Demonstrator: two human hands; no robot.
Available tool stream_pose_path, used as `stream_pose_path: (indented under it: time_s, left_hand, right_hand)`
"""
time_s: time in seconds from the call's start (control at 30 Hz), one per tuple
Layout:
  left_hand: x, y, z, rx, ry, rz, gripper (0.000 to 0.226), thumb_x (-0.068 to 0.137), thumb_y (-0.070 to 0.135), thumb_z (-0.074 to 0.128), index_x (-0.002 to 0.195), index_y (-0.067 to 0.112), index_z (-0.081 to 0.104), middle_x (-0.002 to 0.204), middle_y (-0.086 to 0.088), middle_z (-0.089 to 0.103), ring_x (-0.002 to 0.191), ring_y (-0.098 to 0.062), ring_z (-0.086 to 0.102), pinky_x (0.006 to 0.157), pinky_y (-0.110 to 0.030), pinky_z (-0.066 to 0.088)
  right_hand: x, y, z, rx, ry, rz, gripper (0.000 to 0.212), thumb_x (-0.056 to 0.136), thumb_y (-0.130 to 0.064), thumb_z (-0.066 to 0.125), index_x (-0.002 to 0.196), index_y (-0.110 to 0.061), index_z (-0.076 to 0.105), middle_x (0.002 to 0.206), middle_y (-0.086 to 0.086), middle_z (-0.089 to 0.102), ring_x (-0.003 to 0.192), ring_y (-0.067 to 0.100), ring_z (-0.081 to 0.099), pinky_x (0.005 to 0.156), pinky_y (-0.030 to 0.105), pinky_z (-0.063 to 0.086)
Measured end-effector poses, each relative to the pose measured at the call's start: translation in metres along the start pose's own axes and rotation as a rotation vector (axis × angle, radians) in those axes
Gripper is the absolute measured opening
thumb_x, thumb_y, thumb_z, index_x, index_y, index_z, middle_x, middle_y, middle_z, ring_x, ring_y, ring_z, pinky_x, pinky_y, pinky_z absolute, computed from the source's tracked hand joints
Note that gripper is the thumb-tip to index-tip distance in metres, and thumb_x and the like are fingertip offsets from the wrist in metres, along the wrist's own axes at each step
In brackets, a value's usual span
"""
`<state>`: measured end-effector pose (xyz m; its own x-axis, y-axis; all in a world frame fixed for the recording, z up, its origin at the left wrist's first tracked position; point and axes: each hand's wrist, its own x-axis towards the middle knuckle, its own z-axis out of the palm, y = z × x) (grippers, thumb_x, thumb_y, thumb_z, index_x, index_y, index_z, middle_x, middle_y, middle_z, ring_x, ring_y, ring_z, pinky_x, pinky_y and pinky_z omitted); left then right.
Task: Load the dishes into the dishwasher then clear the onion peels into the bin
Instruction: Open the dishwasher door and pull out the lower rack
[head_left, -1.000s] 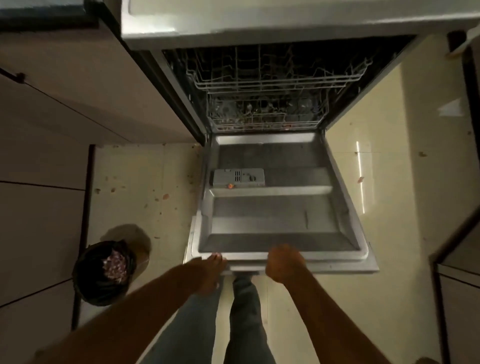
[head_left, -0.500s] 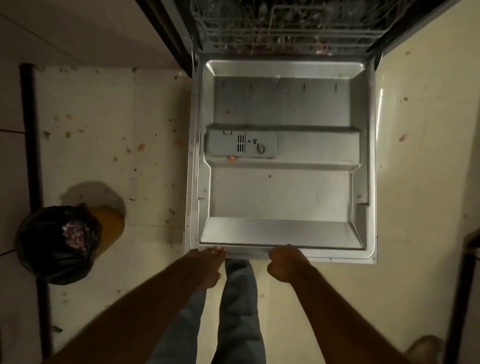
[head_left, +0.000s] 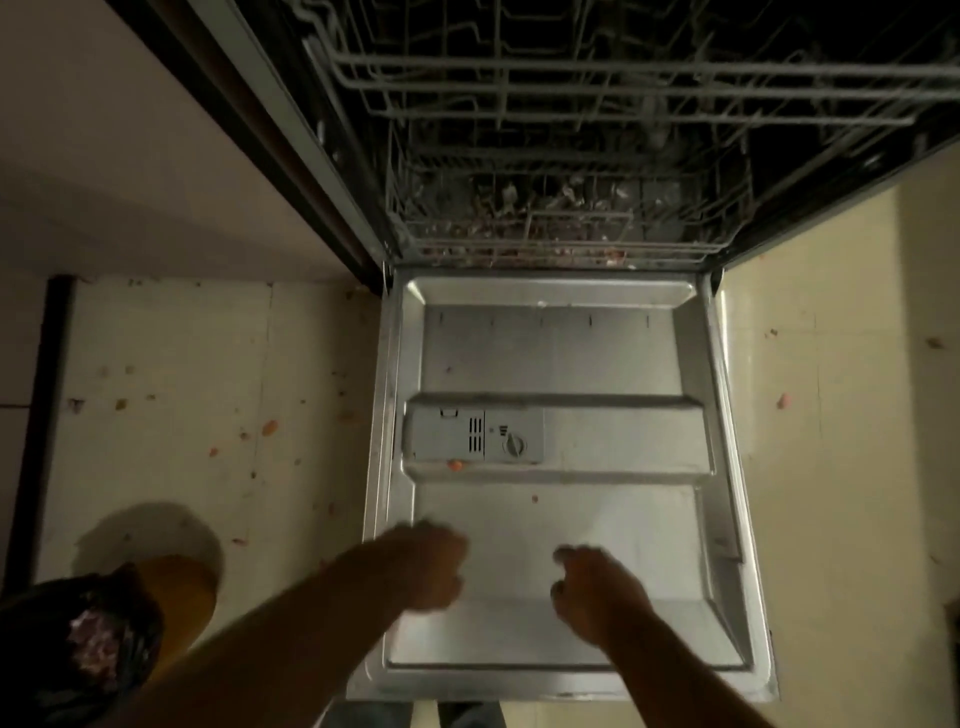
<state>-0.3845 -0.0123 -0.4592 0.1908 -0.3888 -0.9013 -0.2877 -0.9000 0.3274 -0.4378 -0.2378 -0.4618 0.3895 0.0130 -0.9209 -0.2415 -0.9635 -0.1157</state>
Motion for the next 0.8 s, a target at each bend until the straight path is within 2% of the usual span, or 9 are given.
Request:
stream_pose_path:
  time_s: [0.07, 0.17, 0.27, 0.4, 0.5, 0.57, 0.63, 0.7, 0.8]
  left_hand:
    - [0.010, -0.003, -0.073, 0.072, 0.334, 0.009, 0.042, 0.103, 0.031, 0.049, 0.142, 0.014, 0.049, 0.144, -0.012, 0.055, 0.129, -0.031, 0.055, 0.107, -0.044, 0.047]
    - [0.009, -0.011, -0.176, 0.151, 0.840, 0.049, 0.049, 0.101, 0.026, 0.054, 0.147, 0.013, 0.043, 0.148, -0.012, 0.049, 0.135, -0.027, 0.048, 0.113, -0.040, 0.042]
    - [0.001, -0.025, -0.247, 0.267, 1.064, 0.016, 0.063, 0.099, 0.027, 0.058, 0.155, 0.010, 0.034, 0.160, -0.016, 0.036, 0.148, -0.031, 0.036, 0.121, -0.044, 0.034]
    - [0.007, -0.048, -0.278, 0.241, 0.969, -0.074, 0.070, 0.096, 0.030, 0.063, 0.156, 0.010, 0.033, 0.159, -0.016, 0.037, 0.149, -0.034, 0.035, 0.122, -0.050, 0.035]
    - [0.012, -0.060, -0.261, 0.164, 0.880, -0.105, 0.072, 0.098, 0.033, 0.062, 0.158, 0.009, 0.028, 0.160, -0.016, 0.037, 0.148, -0.034, 0.037, 0.119, -0.049, 0.040]
    - [0.017, -0.066, -0.232, 0.096, 0.802, -0.107, 0.075, 0.100, 0.033, 0.060, 0.161, 0.011, 0.023, 0.166, -0.015, 0.029, 0.152, -0.033, 0.032, 0.120, -0.049, 0.039]
    - [0.019, -0.071, -0.200, 0.073, 0.722, -0.084, 0.077, 0.102, 0.033, 0.058, 0.163, 0.012, 0.017, 0.170, -0.013, 0.021, 0.156, -0.031, 0.026, 0.122, -0.046, 0.036]
    - [0.022, -0.076, -0.172, 0.077, 0.671, -0.056, 0.077, 0.103, 0.032, 0.056, 0.164, 0.012, 0.014, 0.171, -0.012, 0.018, 0.157, -0.028, 0.023, 0.125, -0.042, 0.032]
    - [0.023, -0.076, -0.146, 0.026, 0.687, -0.046, 0.078, 0.104, 0.032, 0.053, 0.165, 0.014, 0.009, 0.173, -0.010, 0.015, 0.158, -0.026, 0.019, 0.126, -0.039, 0.026]
  right_hand:
    - [0.015, -0.017, -0.059, 0.039, 0.292, -0.069, 0.044, 0.101, -0.028, 0.055, 0.145, -0.021, 0.051, 0.145, 0.004, 0.056, 0.130, 0.024, 0.057, 0.107, 0.038, 0.051]
    - [0.038, -0.045, -0.154, 0.026, 0.708, -0.219, 0.056, 0.096, -0.020, 0.063, 0.149, -0.012, 0.046, 0.146, 0.012, 0.052, 0.132, 0.028, 0.051, 0.111, 0.043, 0.049]
    - [0.052, -0.072, -0.234, -0.027, 0.915, -0.288, 0.065, 0.091, -0.017, 0.066, 0.150, -0.008, 0.041, 0.149, 0.015, 0.047, 0.137, 0.032, 0.045, 0.113, 0.048, 0.046]
    - [0.072, -0.090, -0.294, -0.127, 0.802, -0.249, 0.087, 0.091, -0.018, 0.072, 0.162, -0.009, 0.023, 0.167, 0.015, 0.026, 0.155, 0.034, 0.025, 0.126, 0.049, 0.028]
    - [0.096, -0.090, -0.307, -0.223, 0.602, -0.173, 0.106, 0.089, -0.022, 0.074, 0.166, -0.012, 0.002, 0.174, 0.012, 0.001, 0.160, 0.033, 0.004, 0.128, 0.050, 0.013]
    - [0.110, -0.085, -0.301, -0.298, 0.540, -0.130, 0.116, 0.086, -0.027, 0.078, 0.166, -0.015, -0.005, 0.174, 0.011, -0.005, 0.161, 0.032, -0.001, 0.130, 0.052, 0.010]
    - [0.118, -0.083, -0.296, -0.316, 0.611, -0.112, 0.119, 0.079, -0.031, 0.084, 0.165, -0.014, 0.003, 0.173, 0.013, 0.008, 0.159, 0.035, 0.009, 0.129, 0.053, 0.015]
    - [0.117, -0.087, -0.294, -0.276, 0.674, -0.111, 0.113, 0.075, -0.032, 0.087, 0.162, -0.011, 0.018, 0.164, 0.016, 0.028, 0.152, 0.037, 0.027, 0.125, 0.053, 0.028]
    - [0.108, -0.095, -0.274, -0.213, 0.634, -0.088, 0.108, 0.075, -0.033, 0.086, 0.159, -0.008, 0.023, 0.159, 0.017, 0.034, 0.147, 0.037, 0.033, 0.121, 0.051, 0.036]
